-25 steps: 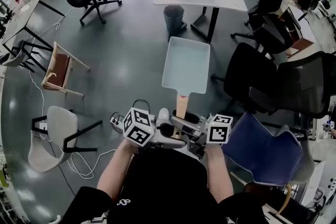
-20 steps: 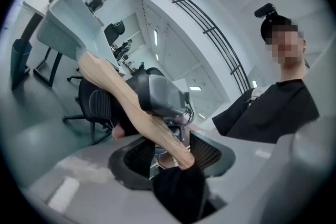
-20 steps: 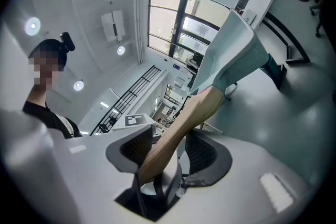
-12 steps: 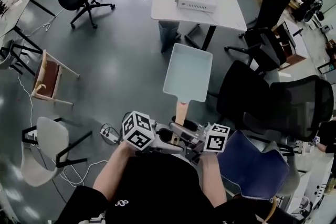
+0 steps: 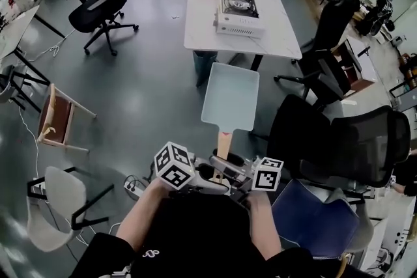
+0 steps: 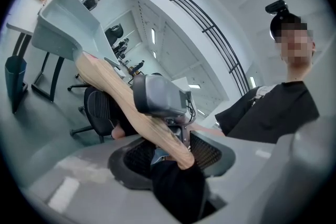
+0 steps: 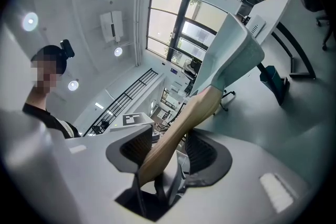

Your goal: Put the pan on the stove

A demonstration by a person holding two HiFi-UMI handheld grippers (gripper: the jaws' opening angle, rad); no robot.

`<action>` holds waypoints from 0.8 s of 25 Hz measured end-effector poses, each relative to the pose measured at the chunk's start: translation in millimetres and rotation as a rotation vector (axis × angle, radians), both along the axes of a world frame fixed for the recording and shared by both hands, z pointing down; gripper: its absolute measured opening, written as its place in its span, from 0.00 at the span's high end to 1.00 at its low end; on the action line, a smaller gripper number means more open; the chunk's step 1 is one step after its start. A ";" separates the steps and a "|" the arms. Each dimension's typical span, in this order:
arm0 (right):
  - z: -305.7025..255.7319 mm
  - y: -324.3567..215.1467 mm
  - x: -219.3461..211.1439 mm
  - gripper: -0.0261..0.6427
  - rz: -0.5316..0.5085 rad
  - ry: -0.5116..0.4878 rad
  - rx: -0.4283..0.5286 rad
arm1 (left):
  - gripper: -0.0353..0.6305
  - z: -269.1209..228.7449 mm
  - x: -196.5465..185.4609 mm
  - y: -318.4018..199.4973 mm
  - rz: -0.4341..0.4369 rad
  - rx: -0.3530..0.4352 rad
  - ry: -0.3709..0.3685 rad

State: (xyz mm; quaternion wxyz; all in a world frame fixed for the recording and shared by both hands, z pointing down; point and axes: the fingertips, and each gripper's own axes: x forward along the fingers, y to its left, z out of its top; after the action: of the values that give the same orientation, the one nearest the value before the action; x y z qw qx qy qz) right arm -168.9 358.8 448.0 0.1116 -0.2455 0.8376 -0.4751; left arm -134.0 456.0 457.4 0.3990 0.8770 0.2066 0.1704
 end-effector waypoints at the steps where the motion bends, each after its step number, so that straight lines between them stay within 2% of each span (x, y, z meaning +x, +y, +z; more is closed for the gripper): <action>1: -1.6 -5.9 2.0 0.66 0.002 0.001 0.005 | 0.62 -1.1 1.4 -5.9 0.003 0.006 0.002; 12: -6.7 -81.0 41.1 0.66 0.022 0.027 0.053 | 0.62 -1.9 38.4 -81.1 0.026 0.061 0.025; 20: -4.0 -150.4 82.0 0.66 0.006 0.047 0.058 | 0.62 0.2 81.6 -150.9 0.001 0.058 0.066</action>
State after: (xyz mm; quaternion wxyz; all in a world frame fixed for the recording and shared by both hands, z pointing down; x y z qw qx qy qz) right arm -86.9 208.4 444.0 0.1005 -0.2559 0.8525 -0.4445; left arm -52.4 305.1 457.6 0.3663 0.8932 0.2149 0.1476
